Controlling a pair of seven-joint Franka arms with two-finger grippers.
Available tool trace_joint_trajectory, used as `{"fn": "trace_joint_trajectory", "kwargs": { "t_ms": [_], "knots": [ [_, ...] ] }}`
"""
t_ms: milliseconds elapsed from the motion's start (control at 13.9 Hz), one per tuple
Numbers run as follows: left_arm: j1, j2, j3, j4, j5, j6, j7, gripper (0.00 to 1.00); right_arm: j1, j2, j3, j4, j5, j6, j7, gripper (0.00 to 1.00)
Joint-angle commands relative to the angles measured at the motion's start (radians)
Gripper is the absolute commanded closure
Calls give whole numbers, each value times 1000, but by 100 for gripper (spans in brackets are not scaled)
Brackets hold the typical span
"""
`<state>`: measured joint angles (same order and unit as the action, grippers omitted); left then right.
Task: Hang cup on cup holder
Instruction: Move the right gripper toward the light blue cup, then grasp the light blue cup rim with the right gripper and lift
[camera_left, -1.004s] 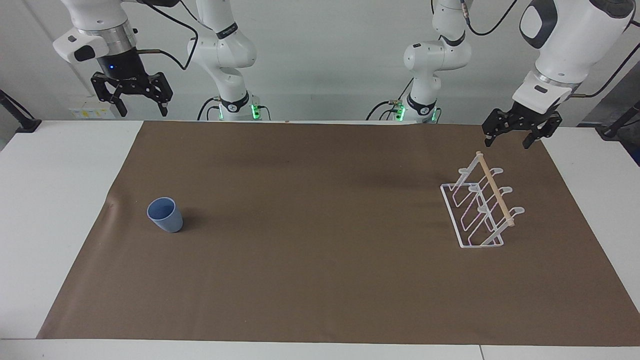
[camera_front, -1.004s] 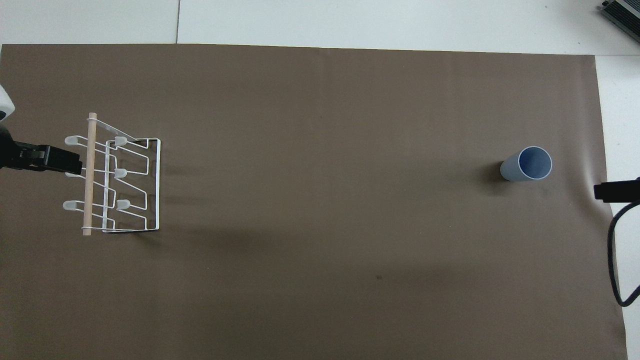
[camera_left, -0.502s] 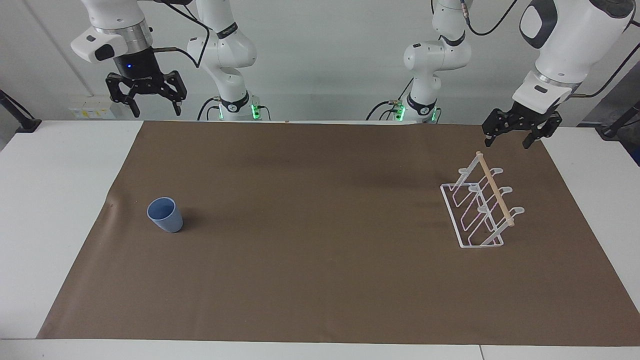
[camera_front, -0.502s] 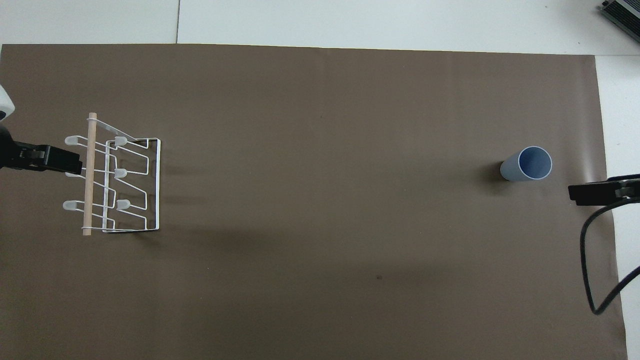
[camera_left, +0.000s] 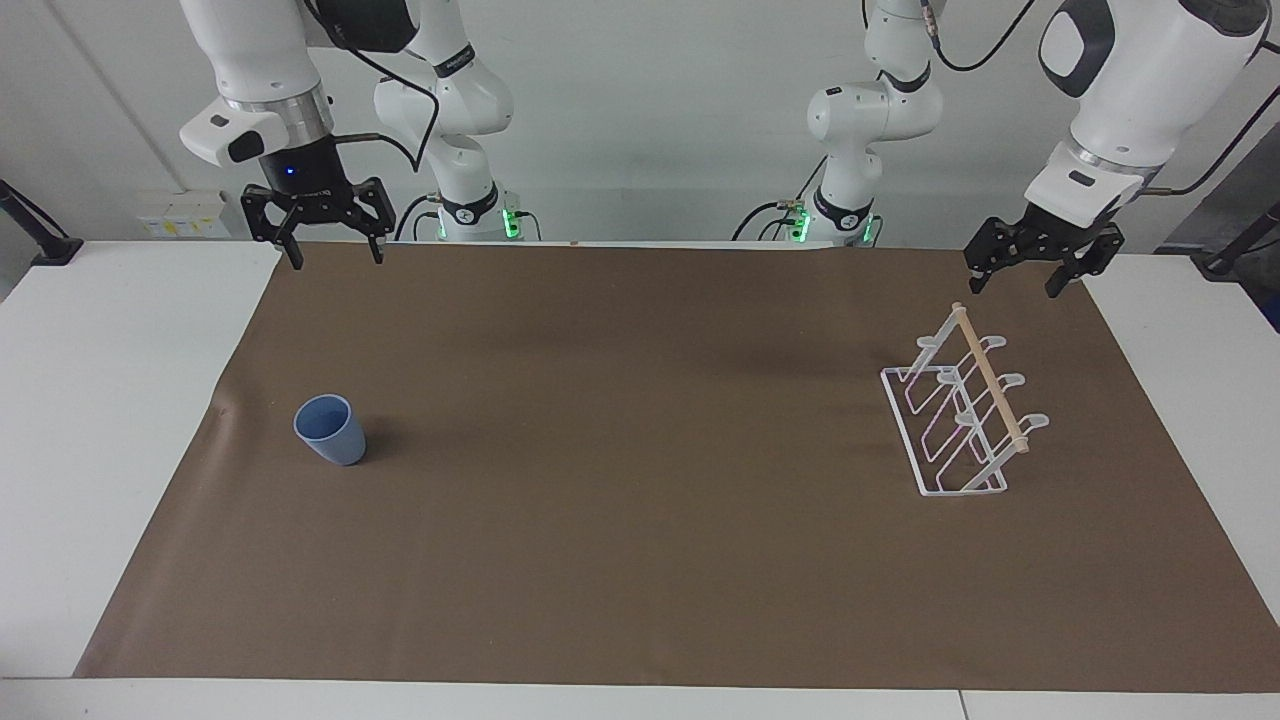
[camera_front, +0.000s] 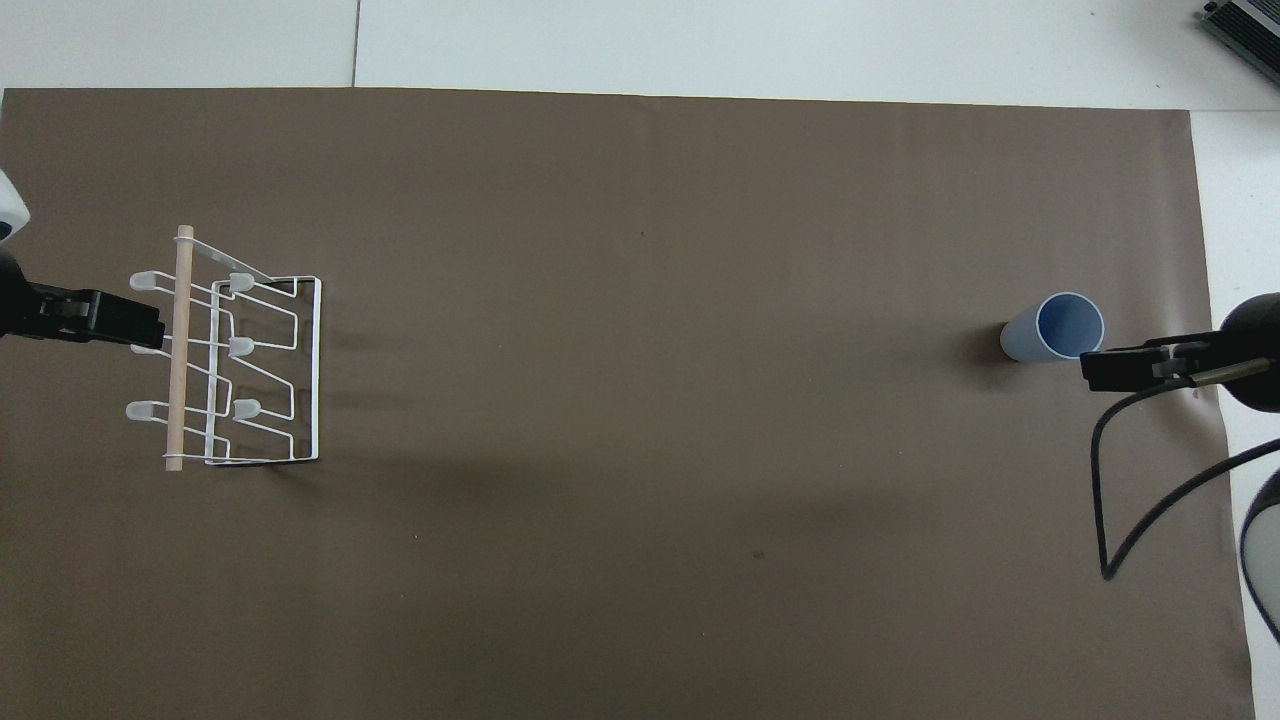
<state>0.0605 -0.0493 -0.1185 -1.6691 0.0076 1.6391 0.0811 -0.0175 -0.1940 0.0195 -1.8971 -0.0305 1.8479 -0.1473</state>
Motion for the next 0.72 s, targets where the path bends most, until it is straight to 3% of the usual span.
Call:
{"fn": "trace_joint_trajectory", "kwargs": {
  "t_ms": [0,287,645],
  "knots": [
    [-8,-29,8,-38,-6,27,0,0,-13,46,2,-48,24,98,-23,0],
    [-8,-29,8,-40,-6,28,0,0,-38,112,2,-120,24,235,-26,0],
    [-10,-29,8,-38,-6,25,0,0,-68,252,2,-120,24,356,-25,0]
  ]
}}
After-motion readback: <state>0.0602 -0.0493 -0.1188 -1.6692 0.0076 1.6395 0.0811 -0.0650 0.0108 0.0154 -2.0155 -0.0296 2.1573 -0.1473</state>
